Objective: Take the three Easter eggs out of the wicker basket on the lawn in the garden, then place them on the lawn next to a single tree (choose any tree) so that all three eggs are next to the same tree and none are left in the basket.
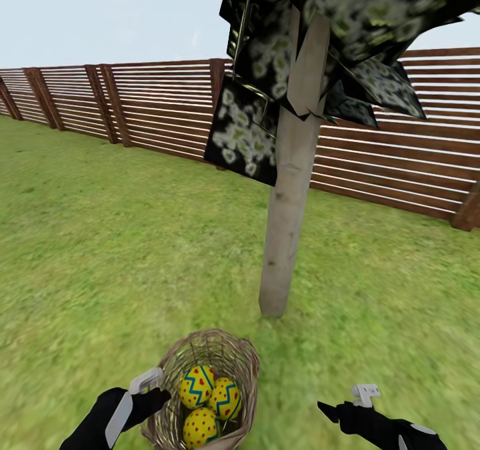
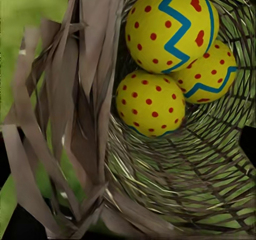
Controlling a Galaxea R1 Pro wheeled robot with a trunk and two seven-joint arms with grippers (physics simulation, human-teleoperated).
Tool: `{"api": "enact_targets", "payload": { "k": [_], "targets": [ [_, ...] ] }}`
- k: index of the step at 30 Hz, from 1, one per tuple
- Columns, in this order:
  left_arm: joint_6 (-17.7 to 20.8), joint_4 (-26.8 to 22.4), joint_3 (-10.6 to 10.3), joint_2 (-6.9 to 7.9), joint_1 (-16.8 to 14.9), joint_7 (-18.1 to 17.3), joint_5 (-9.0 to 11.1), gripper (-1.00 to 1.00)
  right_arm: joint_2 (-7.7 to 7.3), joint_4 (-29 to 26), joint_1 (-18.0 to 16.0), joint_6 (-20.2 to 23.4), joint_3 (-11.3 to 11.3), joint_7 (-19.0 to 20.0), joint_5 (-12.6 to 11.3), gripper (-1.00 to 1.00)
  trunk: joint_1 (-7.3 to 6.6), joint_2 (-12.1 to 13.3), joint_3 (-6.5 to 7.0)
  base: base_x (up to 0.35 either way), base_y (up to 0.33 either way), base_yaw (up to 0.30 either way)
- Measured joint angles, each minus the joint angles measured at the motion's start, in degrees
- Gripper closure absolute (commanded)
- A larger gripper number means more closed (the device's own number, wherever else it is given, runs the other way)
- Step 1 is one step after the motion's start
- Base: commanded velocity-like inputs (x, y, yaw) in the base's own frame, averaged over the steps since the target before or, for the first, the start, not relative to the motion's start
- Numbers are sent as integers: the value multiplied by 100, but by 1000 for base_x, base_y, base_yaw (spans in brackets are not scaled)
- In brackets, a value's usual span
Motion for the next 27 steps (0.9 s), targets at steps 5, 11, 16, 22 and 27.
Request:
{"api": "enact_targets", "payload": {
  "k": [5,11,16,22,27],
  "targets": [
    [7,-8,2,0,0,0,0,-100,5,0,0,0,0,0,1,-100,-110,201,90,0,0,0],
    [27,-49,12,0,0,8,-2,-100,25,0,0,1,6,0,10,-100,-242,441,197,0,0,0],
    [89,-87,27,-1,-4,-50,22,-100,1,-69,0,142,9,7,15,-100,-352,642,287,0,0,0],
    [880,-786,26,10,4,-440,298,-100,-14,-1407,-2,1036,-50,12,4,-100,-483,882,395,0,0,224],
    [914,-849,28,15,9,-469,300,-100,13,-1960,-1,1511,-155,-4,11,-100,-593,1083,485,0,0,287]
  ]
}}
